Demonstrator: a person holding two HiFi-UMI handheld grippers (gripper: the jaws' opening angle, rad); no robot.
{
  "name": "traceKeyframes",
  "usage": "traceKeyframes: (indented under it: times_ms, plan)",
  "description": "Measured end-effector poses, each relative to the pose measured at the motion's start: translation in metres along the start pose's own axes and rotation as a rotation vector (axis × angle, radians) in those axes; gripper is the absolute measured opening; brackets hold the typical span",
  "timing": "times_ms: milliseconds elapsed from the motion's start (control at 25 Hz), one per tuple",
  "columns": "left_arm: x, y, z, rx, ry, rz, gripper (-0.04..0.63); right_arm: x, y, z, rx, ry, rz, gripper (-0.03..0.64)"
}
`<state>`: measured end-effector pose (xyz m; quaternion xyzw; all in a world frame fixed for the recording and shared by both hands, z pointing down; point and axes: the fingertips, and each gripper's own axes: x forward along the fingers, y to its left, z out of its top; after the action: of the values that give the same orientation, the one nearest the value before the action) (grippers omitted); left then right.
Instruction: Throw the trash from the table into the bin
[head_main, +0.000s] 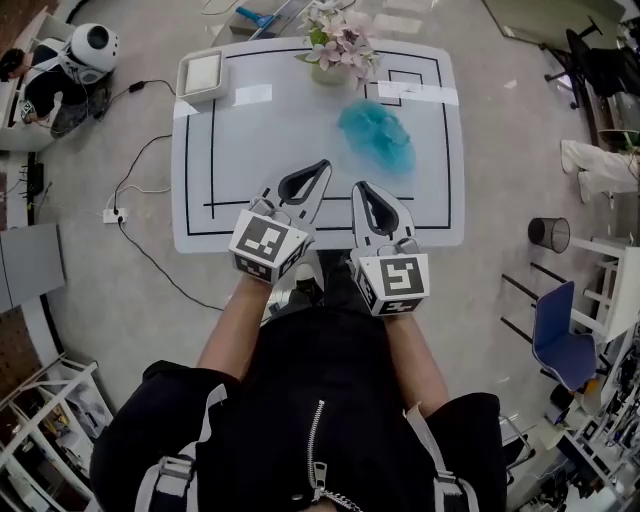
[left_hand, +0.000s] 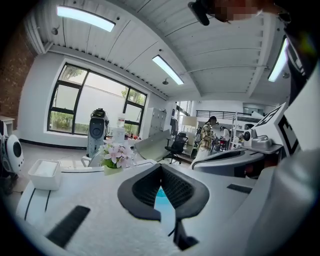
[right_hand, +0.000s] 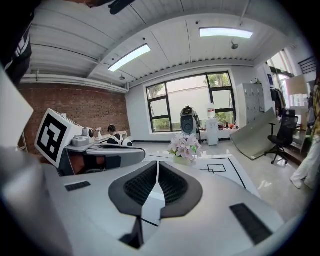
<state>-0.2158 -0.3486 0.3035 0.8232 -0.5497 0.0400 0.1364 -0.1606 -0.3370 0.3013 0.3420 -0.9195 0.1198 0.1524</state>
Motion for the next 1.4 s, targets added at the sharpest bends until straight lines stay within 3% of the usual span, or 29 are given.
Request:
traceKeyframes:
  times_ms: [560,960,1400]
  plan:
    - [0.061,0.036,-0.033,-0.056,0.059,-0.009,0.006,0.072,-0.058,-0.036,-0.010,0.129,-0.031,0.014]
    - [0.083,0.046,-0.060,-0.089,0.100,0.011,0.005,0.129,-0.124,-0.084,-0.045,0.265,-0.097,0.182]
    - [0.088,0.066,-0.071,-0.118,0.133,0.095,0.006,0.184,-0.154,-0.139,-0.074,0.442,-0.068,0.213]
